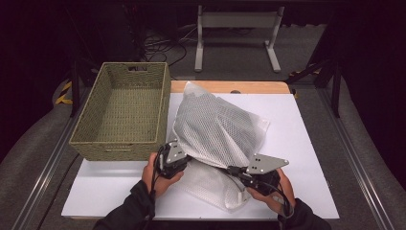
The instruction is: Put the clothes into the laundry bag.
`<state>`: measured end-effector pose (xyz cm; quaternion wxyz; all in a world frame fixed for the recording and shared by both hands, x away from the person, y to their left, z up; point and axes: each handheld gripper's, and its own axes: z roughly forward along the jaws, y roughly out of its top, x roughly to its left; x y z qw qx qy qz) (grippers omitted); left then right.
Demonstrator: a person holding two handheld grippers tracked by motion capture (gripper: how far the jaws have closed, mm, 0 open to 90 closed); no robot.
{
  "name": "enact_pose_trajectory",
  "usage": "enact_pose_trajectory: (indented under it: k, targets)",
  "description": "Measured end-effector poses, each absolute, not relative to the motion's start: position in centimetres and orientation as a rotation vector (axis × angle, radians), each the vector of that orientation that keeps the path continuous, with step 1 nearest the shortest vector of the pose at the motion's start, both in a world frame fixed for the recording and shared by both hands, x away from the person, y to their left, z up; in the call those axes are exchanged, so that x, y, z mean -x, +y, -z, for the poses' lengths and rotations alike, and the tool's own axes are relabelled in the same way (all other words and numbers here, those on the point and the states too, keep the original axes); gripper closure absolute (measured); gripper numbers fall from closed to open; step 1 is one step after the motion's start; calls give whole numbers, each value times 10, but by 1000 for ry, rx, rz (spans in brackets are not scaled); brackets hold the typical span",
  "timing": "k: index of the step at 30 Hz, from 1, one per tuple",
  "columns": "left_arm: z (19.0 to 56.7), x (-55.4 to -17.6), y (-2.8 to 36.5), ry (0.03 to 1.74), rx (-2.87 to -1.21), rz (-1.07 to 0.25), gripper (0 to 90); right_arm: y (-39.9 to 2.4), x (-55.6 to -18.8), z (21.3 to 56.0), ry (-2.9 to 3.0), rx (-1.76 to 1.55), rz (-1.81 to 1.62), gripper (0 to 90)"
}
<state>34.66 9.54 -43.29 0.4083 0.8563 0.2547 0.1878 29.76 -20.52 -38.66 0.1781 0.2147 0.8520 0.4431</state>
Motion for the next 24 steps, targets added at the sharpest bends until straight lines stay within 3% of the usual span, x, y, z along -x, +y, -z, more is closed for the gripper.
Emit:
enact_pose_trajectory:
  k: [6, 7, 9, 14, 16, 18, 19, 20, 24]
  targets:
    - [441, -325, 122, 733, -2171, -433, 570, -212, -296, 386, 2397, -630, -1266, 896]
    - [446, -325, 126, 767, -2188, -425, 570, -212, -296, 387, 2400, -631, -1267, 896]
    - [453, -328, 129, 831, -2180, -414, 469, -209, -297, 388, 2407, -634, -1259, 895]
    - [465, -338, 123, 839, -2227, -374, 373, -206, -297, 392, 2422, -624, -1245, 892]
    - [464, -342, 124, 825, -2231, -348, 402, -206, -298, 394, 2427, -627, -1244, 892]
    - [464, -343, 124, 814, -2235, -345, 560, -206, -299, 395, 2433, -629, -1242, 889]
    - [463, -344, 124, 793, -2239, -331, 560, -206, -299, 395, 2433, -629, -1242, 889]
    - [462, -343, 124, 799, -2245, -347, 822, -206, -300, 397, 2445, -636, -1234, 885]
    - [461, -340, 134, 791, -2254, -303, 893, -206, -301, 398, 2445, -639, -1233, 887]
